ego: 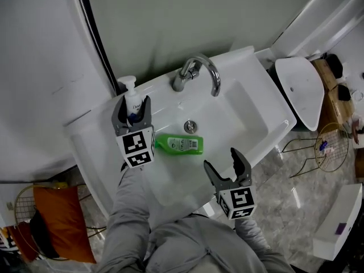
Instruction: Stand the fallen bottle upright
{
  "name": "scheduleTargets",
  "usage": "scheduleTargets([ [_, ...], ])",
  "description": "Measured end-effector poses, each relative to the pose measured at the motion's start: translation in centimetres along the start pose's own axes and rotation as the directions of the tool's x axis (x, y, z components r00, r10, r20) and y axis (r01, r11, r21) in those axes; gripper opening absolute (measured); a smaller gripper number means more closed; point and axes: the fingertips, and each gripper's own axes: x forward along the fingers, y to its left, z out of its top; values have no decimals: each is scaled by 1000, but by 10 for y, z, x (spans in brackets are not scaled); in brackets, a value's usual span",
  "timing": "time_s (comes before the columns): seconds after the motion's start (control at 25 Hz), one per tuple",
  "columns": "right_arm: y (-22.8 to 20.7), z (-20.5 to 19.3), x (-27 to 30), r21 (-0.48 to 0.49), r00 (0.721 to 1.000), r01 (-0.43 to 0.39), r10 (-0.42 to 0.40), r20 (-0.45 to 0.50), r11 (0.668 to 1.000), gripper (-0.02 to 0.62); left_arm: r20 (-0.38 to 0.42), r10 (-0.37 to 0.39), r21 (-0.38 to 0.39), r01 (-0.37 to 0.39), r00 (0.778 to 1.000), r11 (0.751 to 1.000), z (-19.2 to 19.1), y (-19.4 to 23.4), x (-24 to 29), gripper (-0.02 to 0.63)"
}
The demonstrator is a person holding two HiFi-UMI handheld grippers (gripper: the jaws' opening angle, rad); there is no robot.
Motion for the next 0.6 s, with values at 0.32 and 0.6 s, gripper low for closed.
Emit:
scheduleTargets([
  [0.32, -7, -12, -1, -4, 996, 50, -50, -77, 999, 380, 43, -6, -6, 7, 999, 1000, -2, -1, 36, 325],
  [0.6, -8, -16, 0, -13, 993, 82, -83, -78, 997, 380, 76, -3, -7, 3, 997, 1000, -6, 0, 51, 325],
])
